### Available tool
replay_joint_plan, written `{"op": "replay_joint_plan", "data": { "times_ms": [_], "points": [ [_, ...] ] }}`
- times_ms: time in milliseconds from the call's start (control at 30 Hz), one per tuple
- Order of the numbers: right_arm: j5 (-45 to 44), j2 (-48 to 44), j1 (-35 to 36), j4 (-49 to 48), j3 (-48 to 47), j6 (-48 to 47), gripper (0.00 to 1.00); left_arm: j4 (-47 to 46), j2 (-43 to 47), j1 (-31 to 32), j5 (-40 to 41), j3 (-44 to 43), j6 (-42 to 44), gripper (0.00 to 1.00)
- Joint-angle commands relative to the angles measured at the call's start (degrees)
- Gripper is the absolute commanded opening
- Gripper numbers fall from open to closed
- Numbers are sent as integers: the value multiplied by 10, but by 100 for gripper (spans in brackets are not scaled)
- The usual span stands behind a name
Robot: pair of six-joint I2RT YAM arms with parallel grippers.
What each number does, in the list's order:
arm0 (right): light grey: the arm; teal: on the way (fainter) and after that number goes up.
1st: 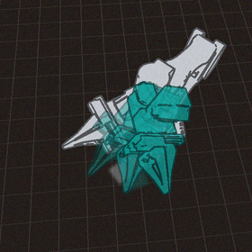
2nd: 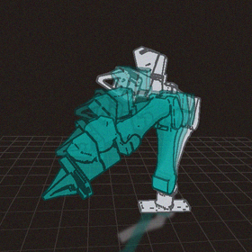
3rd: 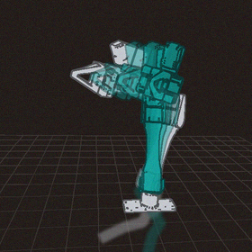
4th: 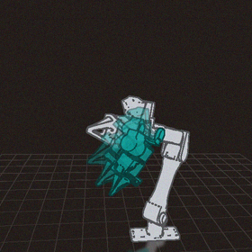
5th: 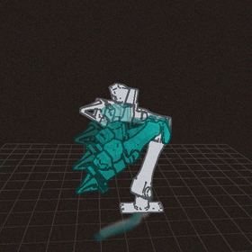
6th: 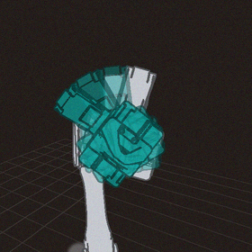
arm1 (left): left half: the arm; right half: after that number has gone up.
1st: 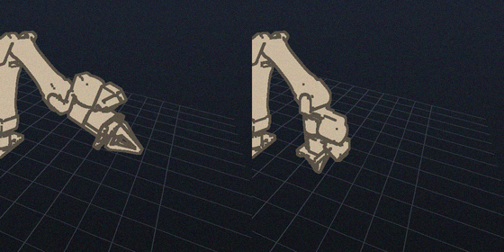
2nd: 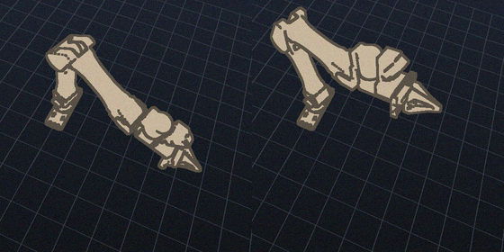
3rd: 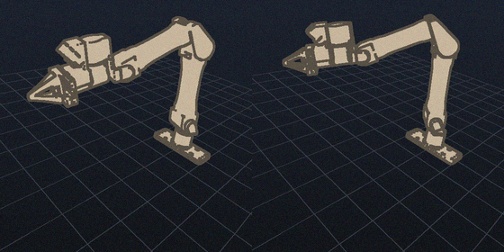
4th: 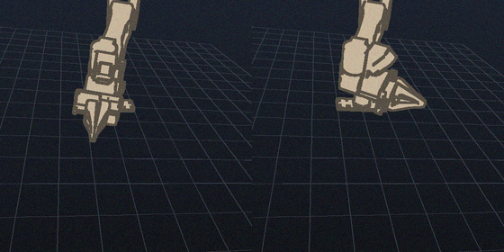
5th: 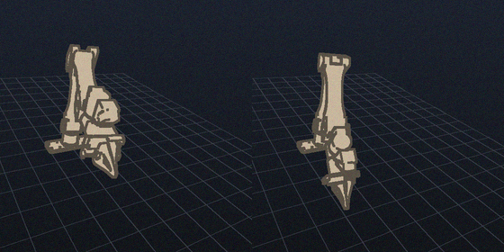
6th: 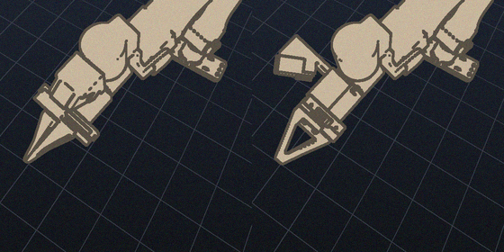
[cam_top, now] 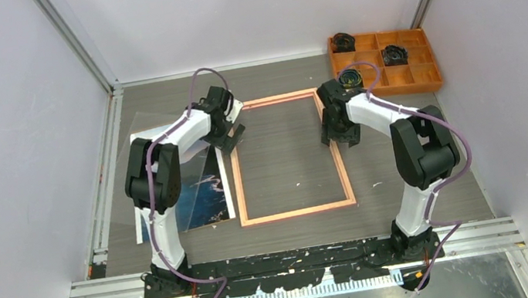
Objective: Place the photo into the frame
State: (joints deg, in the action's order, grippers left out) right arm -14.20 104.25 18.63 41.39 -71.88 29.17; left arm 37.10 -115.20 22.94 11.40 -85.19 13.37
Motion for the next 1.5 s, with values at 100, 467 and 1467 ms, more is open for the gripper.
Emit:
{"op": "replay_joint_plan", "data": {
  "times_ms": [100,467,1467],
  "points": [
    [14,-84,22,-44,-9,53,74,49,31,-2,-71,-43,-14,100],
    [77,80,228,-84,-298,95,82,118,151,-221,-49,-100,29,100],
    [64,384,314,-24,-548,174,89,-237,61,-445,329,32,79,99]
  ]
}}
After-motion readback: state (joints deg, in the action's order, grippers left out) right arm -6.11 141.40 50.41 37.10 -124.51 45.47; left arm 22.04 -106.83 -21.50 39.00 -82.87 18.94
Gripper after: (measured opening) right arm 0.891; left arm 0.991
